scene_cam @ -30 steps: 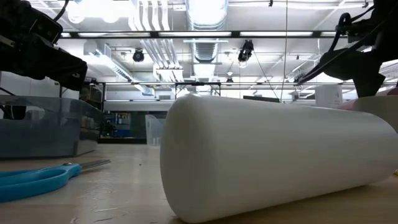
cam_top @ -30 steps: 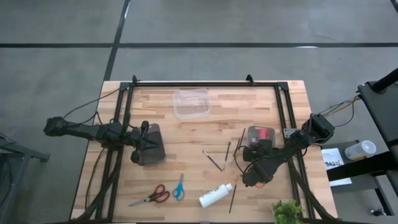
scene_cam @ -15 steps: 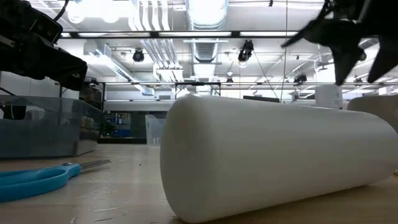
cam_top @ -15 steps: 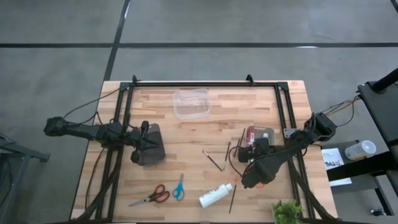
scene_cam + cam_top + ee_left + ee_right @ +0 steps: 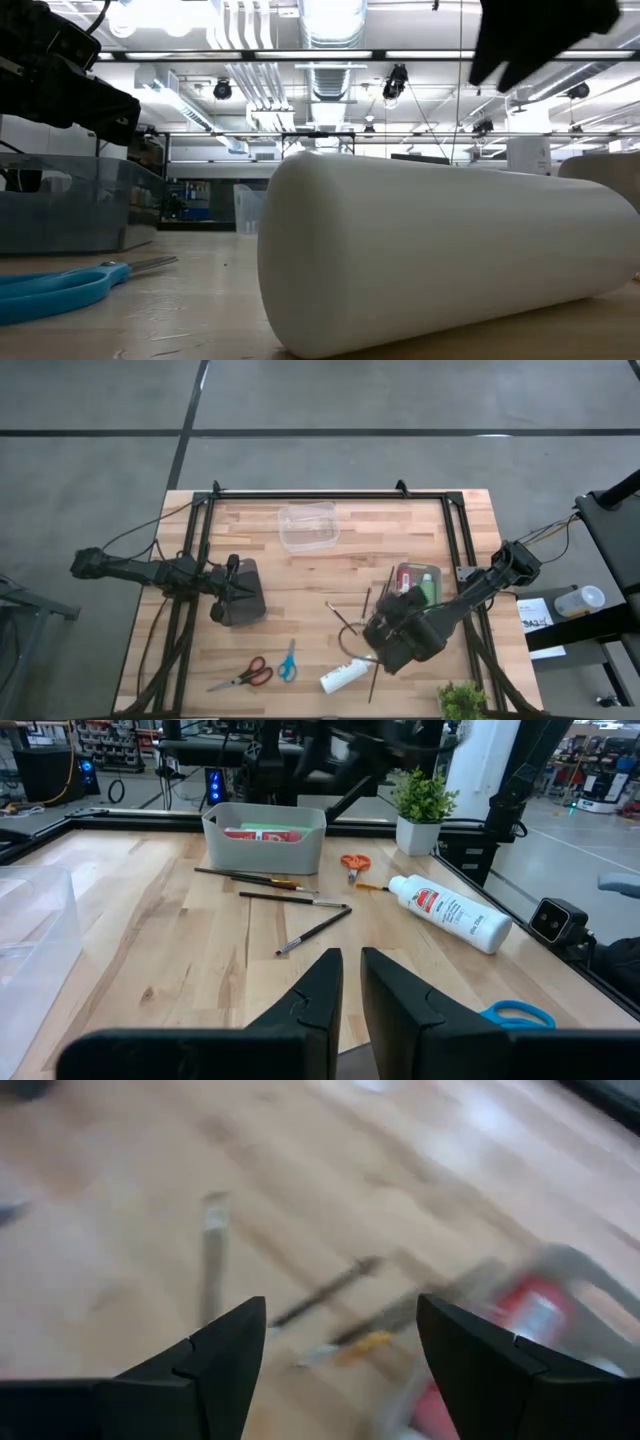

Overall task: Pick & Place Paint Supplies
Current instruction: Put the white paint bottle into the gray bin

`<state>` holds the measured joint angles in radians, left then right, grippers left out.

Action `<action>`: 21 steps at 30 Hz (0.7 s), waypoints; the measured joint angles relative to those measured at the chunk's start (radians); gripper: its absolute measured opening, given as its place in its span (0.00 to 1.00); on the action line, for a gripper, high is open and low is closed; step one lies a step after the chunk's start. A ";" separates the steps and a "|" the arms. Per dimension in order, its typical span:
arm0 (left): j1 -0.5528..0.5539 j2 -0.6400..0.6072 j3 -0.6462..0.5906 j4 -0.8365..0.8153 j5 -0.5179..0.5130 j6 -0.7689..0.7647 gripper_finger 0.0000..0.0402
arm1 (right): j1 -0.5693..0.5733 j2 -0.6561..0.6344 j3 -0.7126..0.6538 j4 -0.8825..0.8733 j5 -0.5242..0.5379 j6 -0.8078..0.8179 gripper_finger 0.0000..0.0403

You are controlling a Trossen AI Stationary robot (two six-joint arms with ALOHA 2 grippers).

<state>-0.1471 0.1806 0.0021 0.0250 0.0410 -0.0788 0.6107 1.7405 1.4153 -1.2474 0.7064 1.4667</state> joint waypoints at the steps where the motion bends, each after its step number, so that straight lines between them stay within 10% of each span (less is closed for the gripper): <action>1: 0.000 0.000 0.000 0.000 0.000 0.000 0.13 | 0.000 0.000 0.000 0.056 -0.002 -0.074 0.64; 13: 0.000 0.000 0.000 0.000 0.000 0.000 0.13 | 0.000 0.000 -0.079 0.587 -0.047 -0.941 0.64; 21: 0.000 0.000 0.000 0.000 0.000 0.000 0.13 | -0.001 0.009 -0.101 0.693 -0.151 -1.117 0.64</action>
<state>-0.1474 0.1806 0.0021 0.0250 0.0407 -0.0788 0.6094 1.7498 1.3138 -0.5548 0.5558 0.3496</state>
